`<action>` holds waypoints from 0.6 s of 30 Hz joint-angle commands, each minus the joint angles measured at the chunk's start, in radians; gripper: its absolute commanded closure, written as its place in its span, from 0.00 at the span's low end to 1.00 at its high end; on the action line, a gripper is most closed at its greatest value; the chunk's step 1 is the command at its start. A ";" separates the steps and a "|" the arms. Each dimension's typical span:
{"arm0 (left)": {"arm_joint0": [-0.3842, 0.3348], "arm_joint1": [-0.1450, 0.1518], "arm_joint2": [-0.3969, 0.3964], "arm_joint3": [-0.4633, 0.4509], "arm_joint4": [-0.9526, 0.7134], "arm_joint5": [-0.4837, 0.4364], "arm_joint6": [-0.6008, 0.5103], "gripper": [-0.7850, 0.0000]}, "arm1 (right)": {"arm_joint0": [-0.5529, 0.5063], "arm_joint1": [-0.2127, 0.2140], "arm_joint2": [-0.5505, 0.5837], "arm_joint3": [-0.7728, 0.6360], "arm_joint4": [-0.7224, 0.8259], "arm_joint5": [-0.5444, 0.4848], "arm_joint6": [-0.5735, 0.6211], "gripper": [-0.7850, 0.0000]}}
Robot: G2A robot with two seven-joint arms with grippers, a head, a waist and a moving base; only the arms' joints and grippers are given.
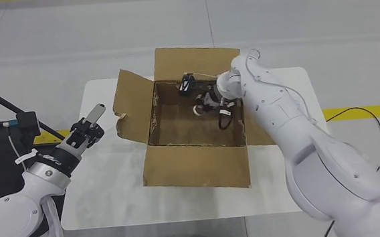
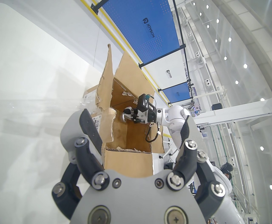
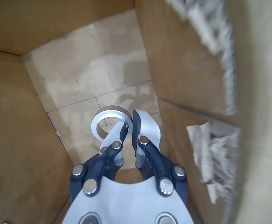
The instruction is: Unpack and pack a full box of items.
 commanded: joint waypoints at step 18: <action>0.000 0.000 0.000 0.000 0.000 0.000 0.000 0.00 | -0.194 0.224 0.210 -0.640 -0.079 -0.027 -0.020 1.00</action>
